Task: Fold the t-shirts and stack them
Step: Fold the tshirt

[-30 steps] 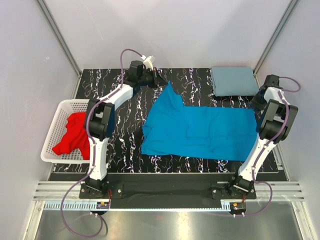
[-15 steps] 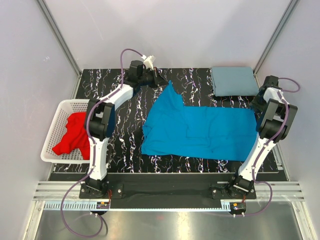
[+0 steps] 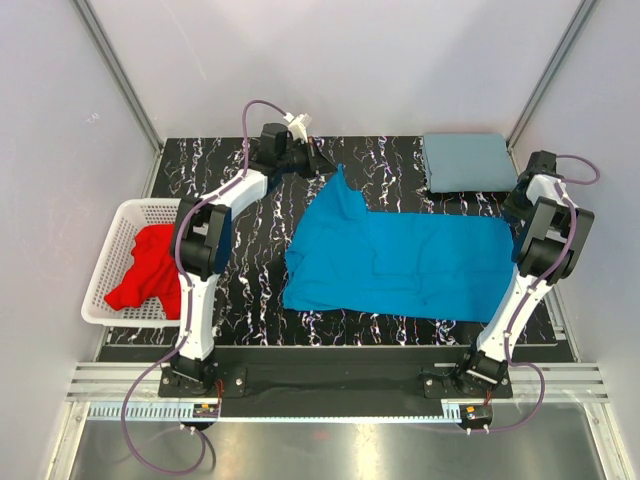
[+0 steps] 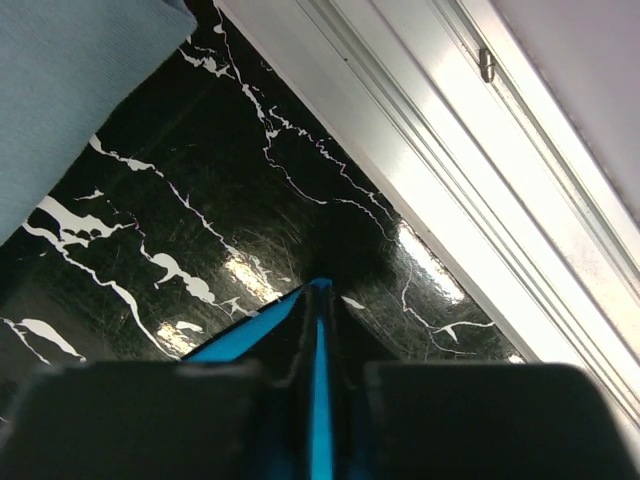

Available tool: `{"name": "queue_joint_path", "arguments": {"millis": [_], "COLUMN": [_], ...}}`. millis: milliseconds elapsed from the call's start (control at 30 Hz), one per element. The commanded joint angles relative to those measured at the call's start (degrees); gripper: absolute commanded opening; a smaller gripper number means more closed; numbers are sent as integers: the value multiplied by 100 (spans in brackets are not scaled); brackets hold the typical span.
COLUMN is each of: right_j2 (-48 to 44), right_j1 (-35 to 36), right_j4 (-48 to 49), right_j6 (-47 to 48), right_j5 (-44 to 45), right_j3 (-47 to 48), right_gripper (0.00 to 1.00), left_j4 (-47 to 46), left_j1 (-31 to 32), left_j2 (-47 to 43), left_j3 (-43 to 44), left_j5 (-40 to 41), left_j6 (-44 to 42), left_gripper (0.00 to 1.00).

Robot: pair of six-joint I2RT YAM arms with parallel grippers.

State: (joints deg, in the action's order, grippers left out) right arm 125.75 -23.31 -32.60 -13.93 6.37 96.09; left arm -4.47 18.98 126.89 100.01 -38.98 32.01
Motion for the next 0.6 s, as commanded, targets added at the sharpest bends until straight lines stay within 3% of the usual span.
{"name": "queue_joint_path", "arguments": {"millis": [0,200,567], "right_j2": [125,-252,-1544], "right_j1": [-24,-86,-104], "right_j4": [70,376,2468], "right_j6": [-4,-66,-92], "right_j5": [179,514,401], "right_j3": [190,-46,-1795], "right_gripper": [3,0,0], "left_j4": [-335,-125,-133], "left_j1": [18,-35,-228], "left_j2": [-6,-234,-1122], "left_j3": [247,178,-754], "left_j5": [-180,-294,-496], "left_j6": [-10,-344,-774], "left_gripper": [0,0,0]}}
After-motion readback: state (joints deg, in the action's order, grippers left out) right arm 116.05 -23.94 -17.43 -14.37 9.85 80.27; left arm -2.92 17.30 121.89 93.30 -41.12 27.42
